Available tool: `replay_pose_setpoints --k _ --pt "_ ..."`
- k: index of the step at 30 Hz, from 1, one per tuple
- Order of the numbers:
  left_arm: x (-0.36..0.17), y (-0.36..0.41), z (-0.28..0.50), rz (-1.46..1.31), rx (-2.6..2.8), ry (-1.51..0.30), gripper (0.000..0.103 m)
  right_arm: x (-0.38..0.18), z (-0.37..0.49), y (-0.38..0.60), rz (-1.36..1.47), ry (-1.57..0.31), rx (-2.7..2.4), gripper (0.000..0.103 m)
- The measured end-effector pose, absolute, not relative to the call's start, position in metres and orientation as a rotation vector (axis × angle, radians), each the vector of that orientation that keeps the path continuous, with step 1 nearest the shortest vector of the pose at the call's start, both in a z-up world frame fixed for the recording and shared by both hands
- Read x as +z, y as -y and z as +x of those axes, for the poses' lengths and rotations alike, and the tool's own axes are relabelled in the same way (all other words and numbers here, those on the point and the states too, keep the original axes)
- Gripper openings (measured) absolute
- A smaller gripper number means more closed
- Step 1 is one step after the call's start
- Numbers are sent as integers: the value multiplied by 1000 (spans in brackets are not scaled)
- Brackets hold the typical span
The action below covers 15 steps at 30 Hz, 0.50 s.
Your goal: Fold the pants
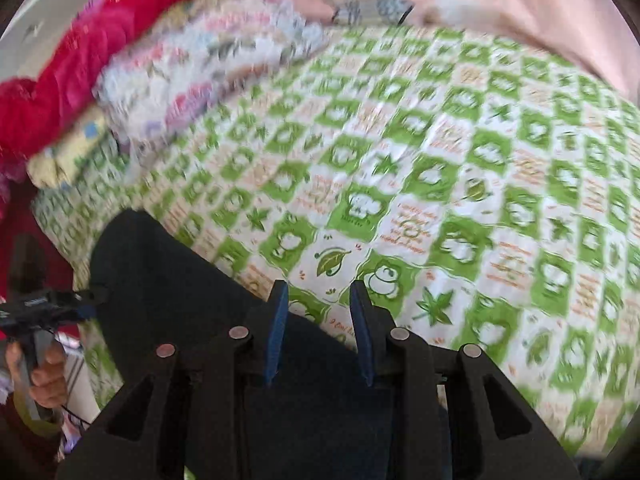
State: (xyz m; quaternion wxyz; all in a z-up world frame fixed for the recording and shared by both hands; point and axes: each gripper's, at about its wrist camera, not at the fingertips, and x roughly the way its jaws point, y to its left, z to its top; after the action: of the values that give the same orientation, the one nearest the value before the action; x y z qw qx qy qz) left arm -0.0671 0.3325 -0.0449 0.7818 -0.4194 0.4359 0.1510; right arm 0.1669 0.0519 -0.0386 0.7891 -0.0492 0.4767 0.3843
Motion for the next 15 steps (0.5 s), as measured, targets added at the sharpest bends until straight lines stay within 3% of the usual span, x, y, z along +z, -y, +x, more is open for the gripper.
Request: replay_pose_setpoints --k 9,12,15 --pt "-48 -335 -70 -897 284 -890 72 -55 139 -75 -344 -1030 937 34" --pt "-47 -334 -60 -873 300 -883 69 -61 148 -76 -340 -1064 937 45" --pt "-45 -328 -48 -799 334 -879 53 -64 158 -76 -283 -1113 952 44"
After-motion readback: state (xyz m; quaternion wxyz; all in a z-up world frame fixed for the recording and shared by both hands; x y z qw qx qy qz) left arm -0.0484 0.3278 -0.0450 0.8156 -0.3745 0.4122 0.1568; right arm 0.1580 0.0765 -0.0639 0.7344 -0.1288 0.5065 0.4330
